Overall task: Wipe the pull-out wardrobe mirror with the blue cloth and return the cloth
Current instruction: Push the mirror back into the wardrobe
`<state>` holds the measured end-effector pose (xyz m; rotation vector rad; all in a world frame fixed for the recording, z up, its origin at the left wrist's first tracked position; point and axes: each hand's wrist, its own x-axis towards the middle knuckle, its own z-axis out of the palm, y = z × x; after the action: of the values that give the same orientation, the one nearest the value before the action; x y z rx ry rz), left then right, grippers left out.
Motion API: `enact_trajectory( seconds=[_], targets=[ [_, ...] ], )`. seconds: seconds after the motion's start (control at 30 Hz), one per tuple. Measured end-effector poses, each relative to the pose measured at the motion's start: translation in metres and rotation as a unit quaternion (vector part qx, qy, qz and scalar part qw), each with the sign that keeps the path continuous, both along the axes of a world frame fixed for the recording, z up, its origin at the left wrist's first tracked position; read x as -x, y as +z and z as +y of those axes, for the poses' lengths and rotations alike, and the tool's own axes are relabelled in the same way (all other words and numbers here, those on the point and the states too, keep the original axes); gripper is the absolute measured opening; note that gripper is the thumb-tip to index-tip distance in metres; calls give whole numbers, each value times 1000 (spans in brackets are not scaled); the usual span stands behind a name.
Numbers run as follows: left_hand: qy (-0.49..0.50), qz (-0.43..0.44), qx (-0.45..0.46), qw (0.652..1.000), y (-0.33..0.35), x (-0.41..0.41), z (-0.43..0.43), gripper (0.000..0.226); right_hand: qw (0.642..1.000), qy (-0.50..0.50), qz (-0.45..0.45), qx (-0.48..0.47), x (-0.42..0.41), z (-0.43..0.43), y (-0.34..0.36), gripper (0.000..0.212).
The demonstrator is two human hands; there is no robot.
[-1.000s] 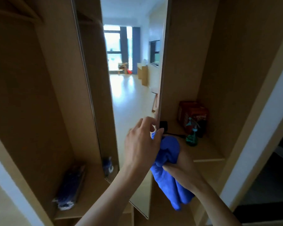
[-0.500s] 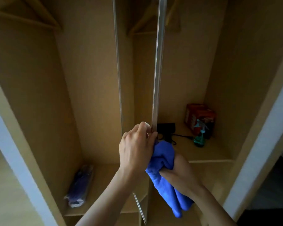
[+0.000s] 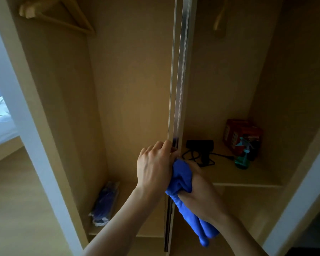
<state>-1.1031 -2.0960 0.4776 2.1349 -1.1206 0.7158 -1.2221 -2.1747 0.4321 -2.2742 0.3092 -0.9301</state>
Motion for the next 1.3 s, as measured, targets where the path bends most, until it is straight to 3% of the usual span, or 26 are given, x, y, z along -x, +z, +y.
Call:
enact_trajectory(
  seconds=[0.03, 0.1, 0.23, 0.57, 0.77, 1.3],
  targets=[
    [1, -3, -14, 1000, -1, -2, 2, 31, 998, 63, 28, -3, 3, 1, 0, 25],
    [2, -5, -36, 999, -2, -4, 3, 34, 997, 56, 46, -13, -2, 3, 9, 44],
    [-2, -7, -52, 999, -4, -7, 0, 34, 997, 26, 76, 1, -6, 0, 9, 58],
    [-4, 5, -62, 998, -10, -23, -20, 34, 996, 21, 81, 4, -19, -17, 4, 58],
    [-13, 20, -47, 999, -19, -45, -40, 22, 994, 36, 100, 7, -44, -44, -3, 62],
    [12, 53, -60, 997, -33, -100, -101, 28, 994, 48, 95, 28, -102, -110, -19, 63]
  ],
)
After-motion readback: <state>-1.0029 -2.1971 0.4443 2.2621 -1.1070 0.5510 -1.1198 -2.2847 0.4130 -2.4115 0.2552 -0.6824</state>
